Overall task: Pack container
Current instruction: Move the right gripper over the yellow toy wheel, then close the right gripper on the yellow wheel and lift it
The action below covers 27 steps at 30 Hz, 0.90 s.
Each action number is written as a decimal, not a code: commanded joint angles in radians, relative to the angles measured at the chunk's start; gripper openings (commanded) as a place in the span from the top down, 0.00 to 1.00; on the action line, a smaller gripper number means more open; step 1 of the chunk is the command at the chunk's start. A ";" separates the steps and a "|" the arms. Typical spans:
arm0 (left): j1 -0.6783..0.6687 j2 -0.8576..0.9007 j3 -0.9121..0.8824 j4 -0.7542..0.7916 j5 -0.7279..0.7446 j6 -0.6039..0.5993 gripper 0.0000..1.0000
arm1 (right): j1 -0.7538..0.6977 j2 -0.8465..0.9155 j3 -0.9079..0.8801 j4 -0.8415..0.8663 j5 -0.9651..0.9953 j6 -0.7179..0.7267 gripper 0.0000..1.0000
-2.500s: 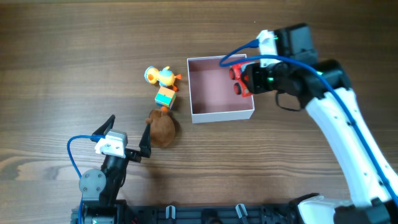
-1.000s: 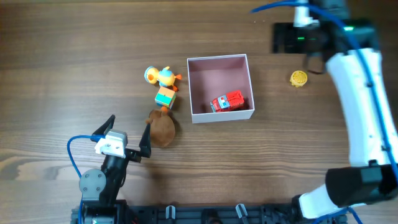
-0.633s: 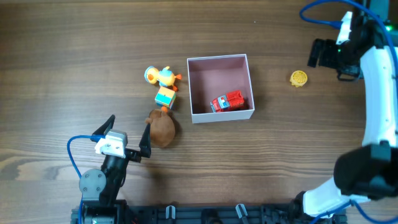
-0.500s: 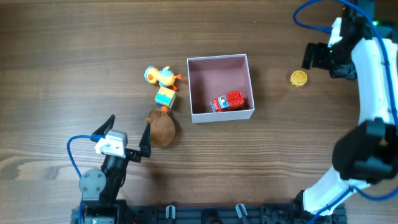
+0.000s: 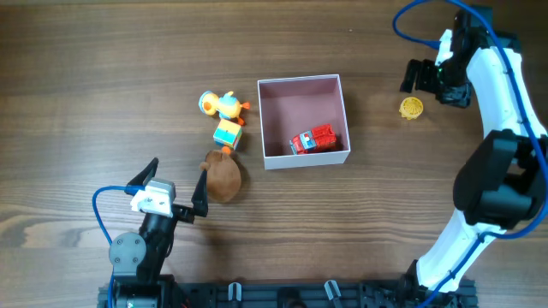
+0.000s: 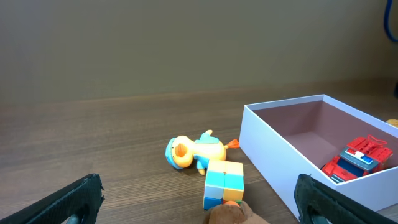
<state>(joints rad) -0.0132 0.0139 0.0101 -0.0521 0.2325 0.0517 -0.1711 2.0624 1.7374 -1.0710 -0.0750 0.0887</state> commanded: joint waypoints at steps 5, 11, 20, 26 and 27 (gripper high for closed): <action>-0.002 -0.007 -0.005 -0.003 -0.002 0.016 0.00 | 0.007 0.091 0.002 0.009 -0.023 0.023 0.00; -0.002 -0.007 -0.005 -0.003 -0.002 0.016 0.00 | 0.007 0.096 0.001 0.045 0.019 0.080 0.00; -0.002 -0.007 -0.005 -0.003 -0.002 0.016 0.00 | 0.034 0.134 0.001 0.050 0.101 0.064 0.00; -0.002 -0.007 -0.005 -0.003 -0.002 0.016 0.00 | 0.034 0.163 0.001 0.051 0.101 0.042 0.00; -0.002 -0.007 -0.005 -0.003 -0.002 0.016 0.00 | 0.033 0.166 0.001 0.054 0.100 0.045 0.00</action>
<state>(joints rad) -0.0132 0.0139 0.0101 -0.0521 0.2325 0.0517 -0.1402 2.2078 1.7374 -1.0225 0.0013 0.1406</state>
